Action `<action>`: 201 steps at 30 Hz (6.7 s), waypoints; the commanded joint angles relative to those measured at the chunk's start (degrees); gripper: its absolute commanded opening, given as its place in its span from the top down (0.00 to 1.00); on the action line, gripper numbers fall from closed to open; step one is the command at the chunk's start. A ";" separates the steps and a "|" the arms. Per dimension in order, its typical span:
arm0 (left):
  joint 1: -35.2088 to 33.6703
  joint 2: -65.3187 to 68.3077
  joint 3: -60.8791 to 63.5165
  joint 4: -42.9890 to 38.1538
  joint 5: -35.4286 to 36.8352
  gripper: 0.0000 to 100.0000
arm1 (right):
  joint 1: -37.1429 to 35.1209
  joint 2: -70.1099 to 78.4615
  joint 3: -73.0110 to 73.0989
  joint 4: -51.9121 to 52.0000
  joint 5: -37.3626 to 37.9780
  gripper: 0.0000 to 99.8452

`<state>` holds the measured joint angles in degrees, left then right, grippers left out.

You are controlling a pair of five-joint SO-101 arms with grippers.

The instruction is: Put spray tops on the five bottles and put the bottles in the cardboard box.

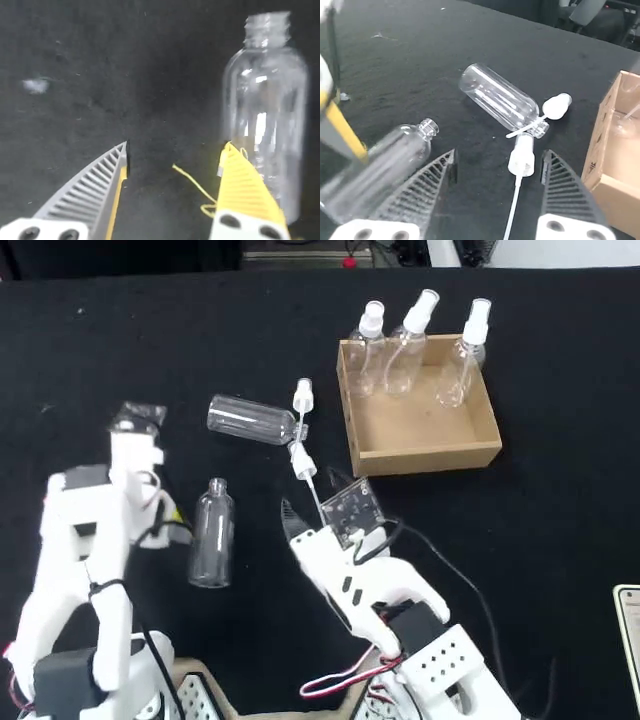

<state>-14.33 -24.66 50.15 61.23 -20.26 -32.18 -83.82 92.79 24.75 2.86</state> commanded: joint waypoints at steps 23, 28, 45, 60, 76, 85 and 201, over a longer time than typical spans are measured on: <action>-20.70 -11.60 -13.67 12.13 -3.78 0.72 | -0.79 36.79 -23.87 4.22 -3.08 0.74; -22.64 -12.66 -3.12 5.01 -2.99 0.72 | -2.55 35.56 -29.85 13.54 -5.63 0.74; -22.37 -12.31 8.84 -10.99 8.26 0.72 | -9.67 40.92 -43.03 13.89 -6.77 0.61; -21.93 -12.57 10.42 -11.08 8.53 0.72 | -14.51 66.86 -52.00 4.40 -13.27 0.68; -21.93 -12.13 10.59 -10.99 8.53 0.72 | -14.86 95.87 -77.93 20.13 -16.88 0.58; -21.93 -12.13 10.59 -10.99 8.53 0.72 | -14.51 93.14 -86.55 34.11 -16.97 0.58; -3.74 -12.66 18.33 -11.08 0.53 0.72 | 32.44 70.37 -56.84 56.97 36.31 0.67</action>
<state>-18.73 -36.00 68.79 49.63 -19.12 1.76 -15.96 41.98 78.73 42.07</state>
